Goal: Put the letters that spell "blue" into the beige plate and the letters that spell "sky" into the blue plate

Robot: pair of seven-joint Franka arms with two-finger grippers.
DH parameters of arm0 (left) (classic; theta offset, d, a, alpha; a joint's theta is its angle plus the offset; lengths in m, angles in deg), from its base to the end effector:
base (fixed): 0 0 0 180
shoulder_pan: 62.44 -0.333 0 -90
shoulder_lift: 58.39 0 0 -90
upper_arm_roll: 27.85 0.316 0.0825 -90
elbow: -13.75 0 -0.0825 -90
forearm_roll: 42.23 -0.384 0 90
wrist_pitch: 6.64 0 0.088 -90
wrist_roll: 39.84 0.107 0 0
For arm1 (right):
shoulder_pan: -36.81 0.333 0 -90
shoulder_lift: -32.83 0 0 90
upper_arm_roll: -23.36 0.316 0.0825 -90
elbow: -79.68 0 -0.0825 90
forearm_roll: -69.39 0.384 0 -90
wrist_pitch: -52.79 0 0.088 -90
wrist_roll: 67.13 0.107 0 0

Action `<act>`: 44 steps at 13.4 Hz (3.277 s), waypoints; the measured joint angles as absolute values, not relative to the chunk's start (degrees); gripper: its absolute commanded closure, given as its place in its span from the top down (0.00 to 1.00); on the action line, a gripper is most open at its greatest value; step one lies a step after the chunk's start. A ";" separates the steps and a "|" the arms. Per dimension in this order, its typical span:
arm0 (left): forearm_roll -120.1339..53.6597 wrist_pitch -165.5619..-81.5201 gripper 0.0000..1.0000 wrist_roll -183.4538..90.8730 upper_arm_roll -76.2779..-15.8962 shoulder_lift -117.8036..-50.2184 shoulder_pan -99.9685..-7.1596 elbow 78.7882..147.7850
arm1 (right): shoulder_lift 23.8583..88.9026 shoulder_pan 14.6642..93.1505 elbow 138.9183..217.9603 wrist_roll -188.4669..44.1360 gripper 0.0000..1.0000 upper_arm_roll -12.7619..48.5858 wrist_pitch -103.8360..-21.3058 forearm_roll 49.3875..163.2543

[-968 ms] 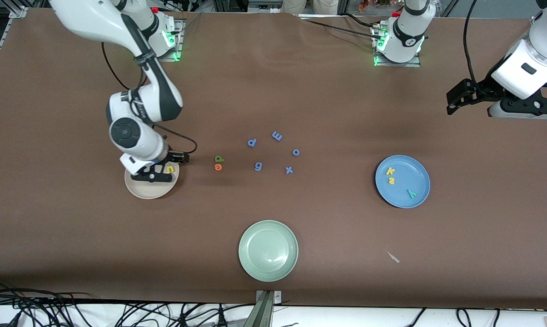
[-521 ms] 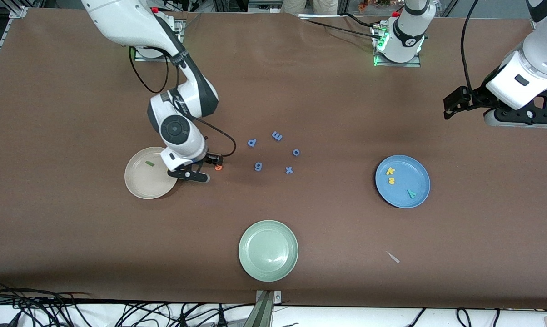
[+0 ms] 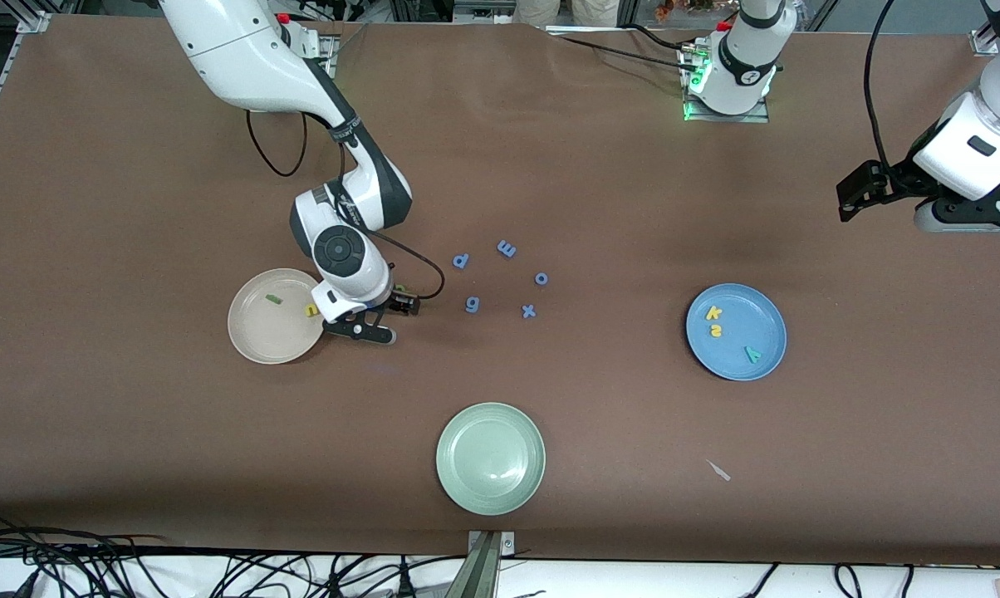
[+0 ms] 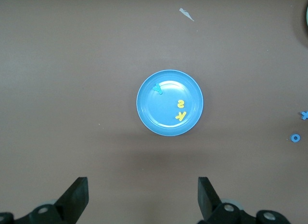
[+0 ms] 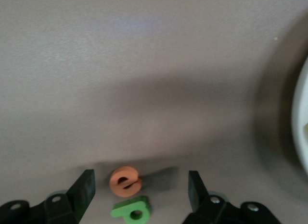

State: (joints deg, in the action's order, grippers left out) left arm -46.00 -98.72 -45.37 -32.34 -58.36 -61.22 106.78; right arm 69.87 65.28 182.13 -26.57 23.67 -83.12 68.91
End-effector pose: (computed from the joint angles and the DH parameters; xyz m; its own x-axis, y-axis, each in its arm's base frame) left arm 0.5543 -0.0486 0.6032 0.9999 -0.0057 -0.0097 -0.0064 -0.9977 -0.0670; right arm 0.5694 0.3124 0.1849 0.9788 -0.1998 -0.0460 -0.1979 -0.9793 0.0423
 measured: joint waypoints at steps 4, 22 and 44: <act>-45.99 -98.73 1.00 -45.31 -32.82 -58.73 -60.87 106.77 | 71.27 66.35 182.13 -24.94 0.70 23.97 -85.10 68.91; -39.88 -94.75 1.00 -45.39 -34.33 -58.43 -65.04 106.29 | 58.36 55.59 183.53 -54.04 0.23 22.21 -69.03 68.80; -39.89 -94.71 1.00 -45.40 -34.39 -58.57 -65.18 106.29 | 63.43 63.60 190.80 -24.83 0.85 26.47 -83.64 68.86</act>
